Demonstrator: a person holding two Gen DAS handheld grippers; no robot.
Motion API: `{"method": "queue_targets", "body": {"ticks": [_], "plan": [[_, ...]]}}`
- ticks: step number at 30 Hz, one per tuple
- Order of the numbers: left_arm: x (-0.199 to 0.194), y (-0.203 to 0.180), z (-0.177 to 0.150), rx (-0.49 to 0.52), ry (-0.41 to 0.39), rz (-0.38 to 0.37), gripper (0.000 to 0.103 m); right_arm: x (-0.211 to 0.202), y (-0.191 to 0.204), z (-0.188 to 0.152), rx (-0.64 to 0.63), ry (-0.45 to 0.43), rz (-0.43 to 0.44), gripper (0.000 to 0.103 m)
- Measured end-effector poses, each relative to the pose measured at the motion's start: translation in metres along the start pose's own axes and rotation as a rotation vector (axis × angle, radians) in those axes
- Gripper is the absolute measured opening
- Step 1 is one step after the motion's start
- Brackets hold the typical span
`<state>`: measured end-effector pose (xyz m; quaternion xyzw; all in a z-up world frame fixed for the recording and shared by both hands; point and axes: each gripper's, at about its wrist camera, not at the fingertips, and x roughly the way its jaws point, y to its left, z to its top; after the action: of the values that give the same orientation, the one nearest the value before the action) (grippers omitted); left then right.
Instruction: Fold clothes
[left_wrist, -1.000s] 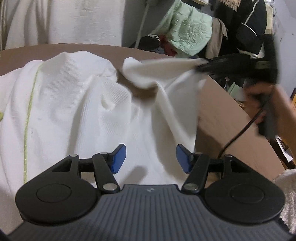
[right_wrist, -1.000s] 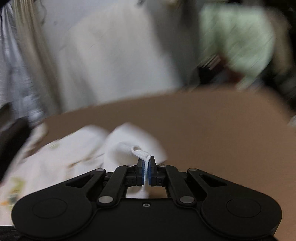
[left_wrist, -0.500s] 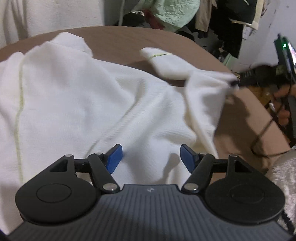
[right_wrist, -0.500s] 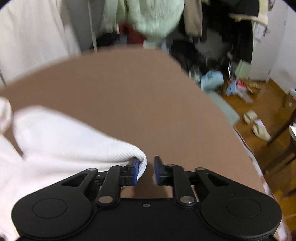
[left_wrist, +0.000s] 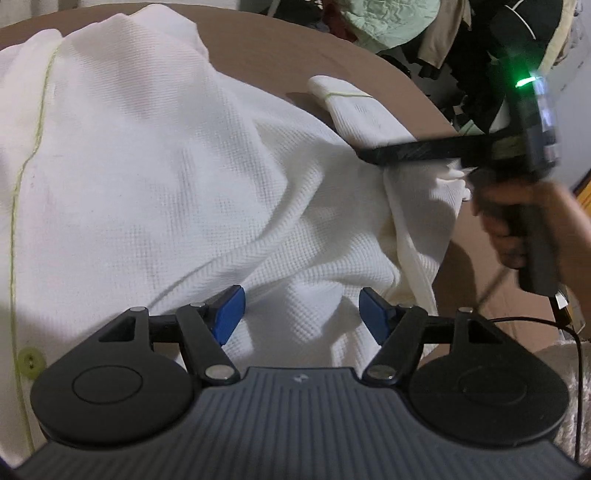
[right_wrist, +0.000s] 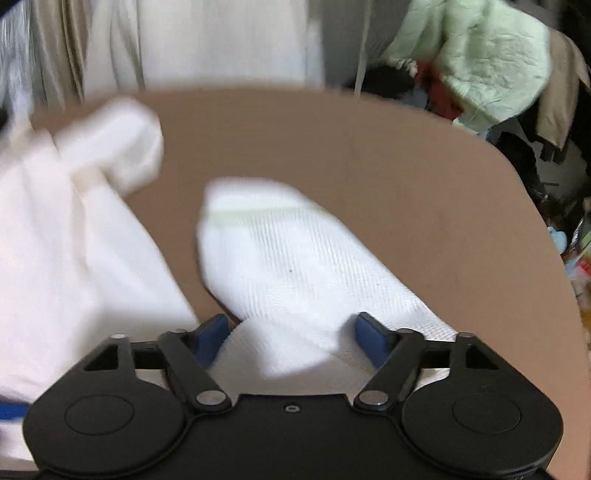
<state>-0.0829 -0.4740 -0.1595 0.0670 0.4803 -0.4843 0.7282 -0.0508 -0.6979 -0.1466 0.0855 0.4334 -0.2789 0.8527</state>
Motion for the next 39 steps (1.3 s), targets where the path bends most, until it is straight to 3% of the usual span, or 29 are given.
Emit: {"method": "queue_targets", "body": {"ticks": [1, 2, 4, 7, 13, 18, 22, 25, 29, 32, 34, 35, 37, 39], "plan": [[-0.001, 0.000, -0.001, -0.003, -0.001, 0.007, 0.068, 0.008, 0.001, 0.000, -0.039, 0.004, -0.041, 0.054], [-0.002, -0.001, 0.000, -0.006, -0.001, 0.014, 0.068, 0.005, -0.006, 0.002, 0.001, -0.004, -0.031, 0.048], [-0.002, -0.001, 0.004, -0.008, -0.002, 0.025, 0.068, -0.002, -0.022, 0.006, 0.085, -0.014, -0.010, 0.022], [-0.006, 0.001, 0.002, -0.017, -0.004, 0.035, 0.068, -0.007, -0.042, 0.003, 0.151, -0.032, 0.009, 0.013], [-0.013, -0.004, 0.002, 0.004, 0.005, 0.081, 0.067, -0.033, -0.057, -0.014, 0.211, -0.083, 0.026, 0.009], [-0.035, -0.007, 0.006, 0.079, 0.009, 0.129, 0.066, -0.093, -0.086, -0.046, 0.300, -0.171, 0.053, 0.009], [-0.053, -0.008, 0.010, 0.111, 0.001, 0.052, 0.067, -0.125, -0.113, -0.085, 0.236, -0.101, -0.121, 0.008], [-0.053, -0.018, 0.011, 0.132, -0.010, -0.015, 0.067, -0.130, -0.132, -0.111, 0.258, -0.040, -0.069, 0.008], [-0.039, -0.045, 0.003, 0.239, -0.005, -0.020, 0.068, -0.128, -0.139, -0.129, 0.246, 0.019, -0.014, 0.009], [-0.026, -0.064, -0.003, 0.333, 0.020, -0.009, 0.069, -0.122, -0.131, -0.128, 0.203, 0.047, 0.011, 0.019], [-0.017, -0.071, -0.007, 0.383, 0.046, 0.004, 0.069, -0.118, -0.126, -0.127, 0.174, 0.065, 0.028, 0.041], [-0.013, -0.075, -0.008, 0.408, 0.060, 0.010, 0.069, -0.118, -0.123, -0.125, 0.162, 0.064, 0.028, 0.046], [-0.003, -0.082, -0.011, 0.452, 0.088, 0.024, 0.074, -0.122, -0.121, -0.123, 0.145, 0.056, 0.032, 0.048], [0.008, -0.082, -0.013, 0.461, 0.126, 0.047, 0.087, -0.127, -0.118, -0.122, 0.129, 0.044, 0.039, 0.049]]}}
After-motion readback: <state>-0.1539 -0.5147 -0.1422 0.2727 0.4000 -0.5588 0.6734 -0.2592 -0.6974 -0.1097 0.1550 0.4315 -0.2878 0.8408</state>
